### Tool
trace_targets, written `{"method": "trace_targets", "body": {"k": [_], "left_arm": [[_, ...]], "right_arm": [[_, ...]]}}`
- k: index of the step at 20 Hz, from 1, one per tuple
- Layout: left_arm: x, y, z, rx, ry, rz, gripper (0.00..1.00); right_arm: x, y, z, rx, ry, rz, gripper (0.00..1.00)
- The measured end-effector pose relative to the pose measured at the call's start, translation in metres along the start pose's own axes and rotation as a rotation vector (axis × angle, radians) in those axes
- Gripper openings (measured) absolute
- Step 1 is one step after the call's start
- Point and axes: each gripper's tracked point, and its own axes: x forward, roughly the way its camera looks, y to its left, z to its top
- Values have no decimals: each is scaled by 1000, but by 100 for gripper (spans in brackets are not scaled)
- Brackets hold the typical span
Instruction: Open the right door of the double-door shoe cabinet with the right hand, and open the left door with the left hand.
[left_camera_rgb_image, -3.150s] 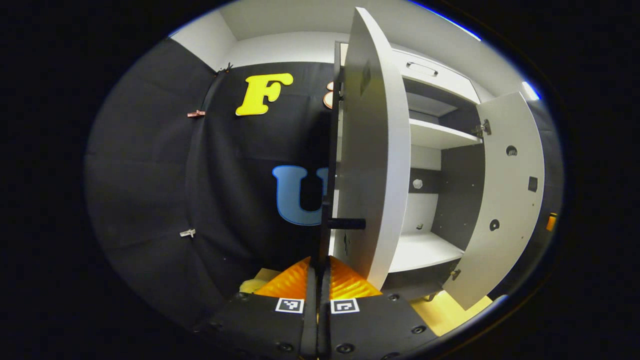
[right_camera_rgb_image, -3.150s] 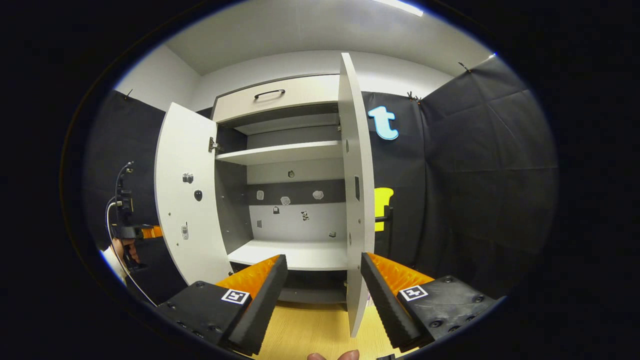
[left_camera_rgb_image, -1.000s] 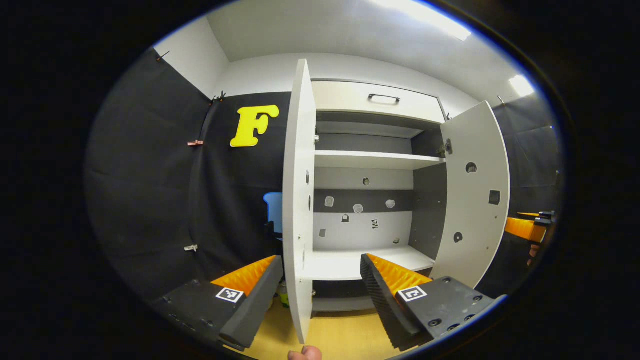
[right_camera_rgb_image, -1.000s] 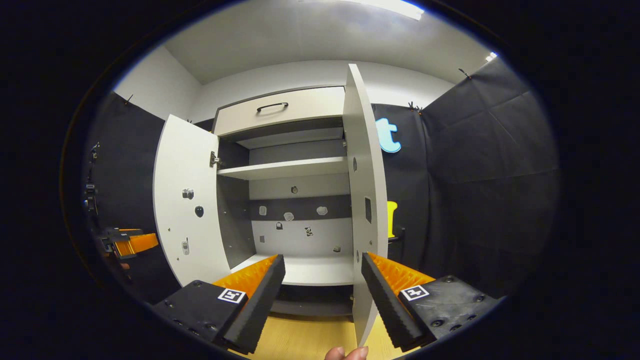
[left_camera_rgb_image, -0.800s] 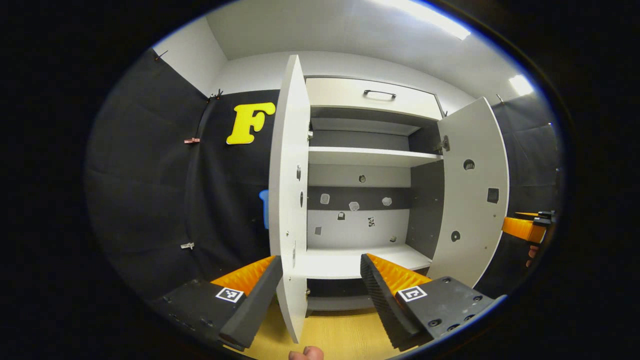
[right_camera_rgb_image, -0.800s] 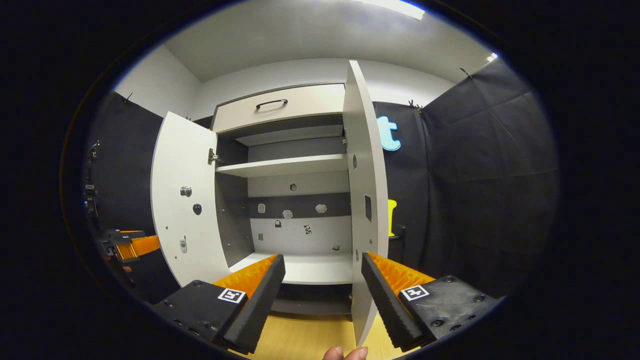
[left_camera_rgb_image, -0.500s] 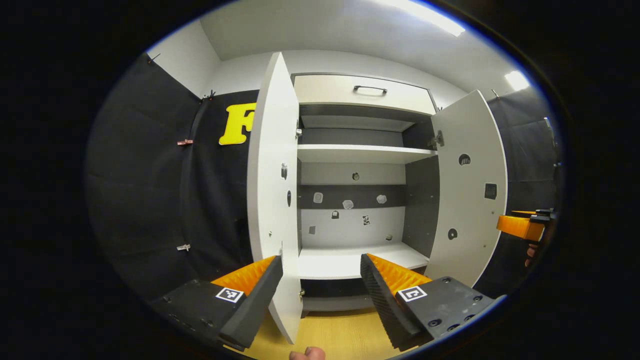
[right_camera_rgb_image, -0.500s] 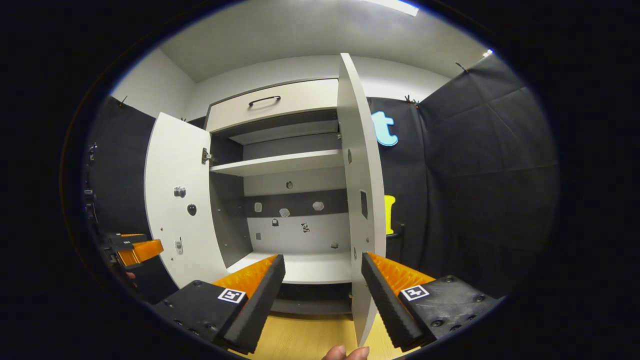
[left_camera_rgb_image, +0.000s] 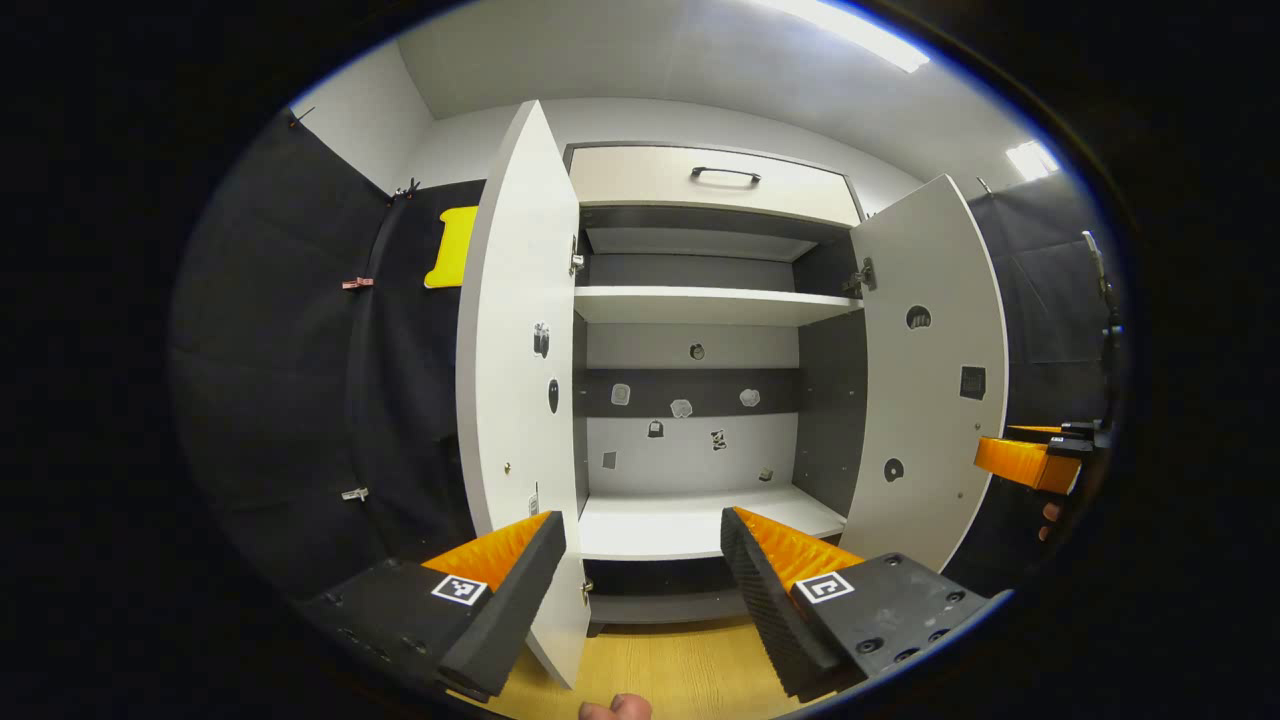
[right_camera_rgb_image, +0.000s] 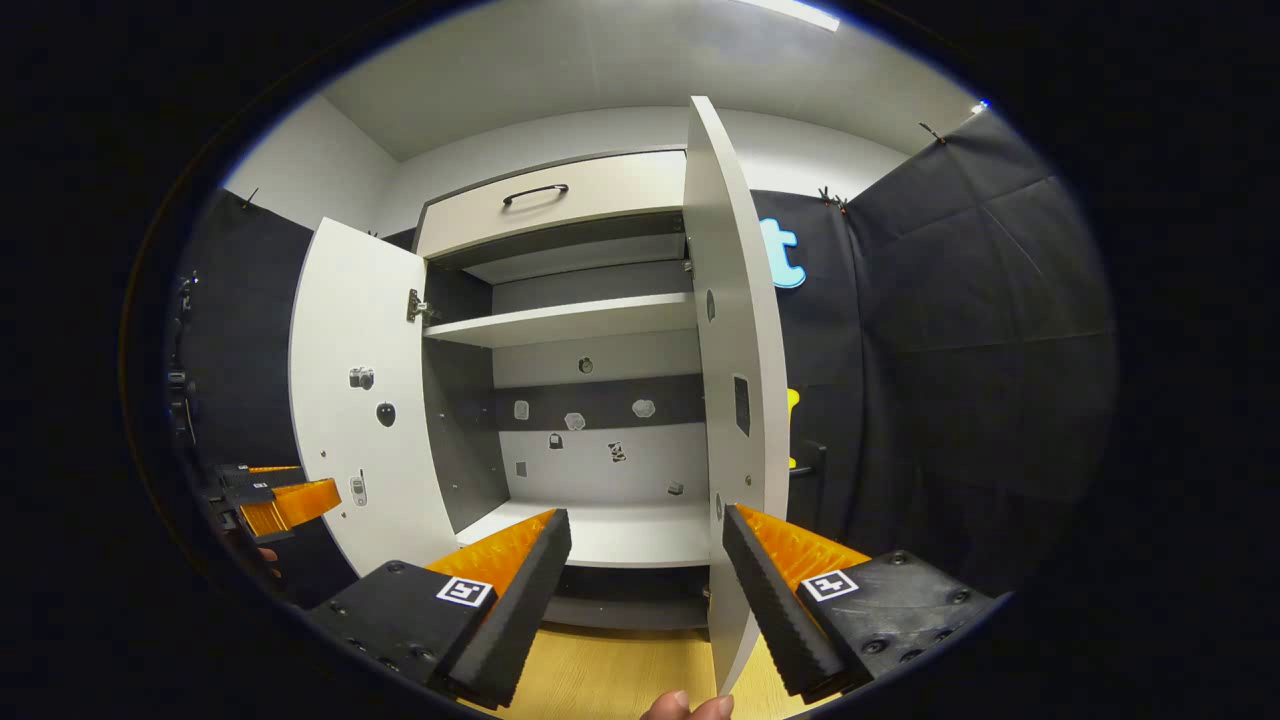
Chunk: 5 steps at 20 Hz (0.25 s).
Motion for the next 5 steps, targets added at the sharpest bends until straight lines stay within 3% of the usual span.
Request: {"method": "trace_targets", "body": {"k": [5], "left_arm": [[-1, -2, -2, -2, 13, -9, 96]], "right_arm": [[2, 4, -1, 4, 2, 6, 96]]}}
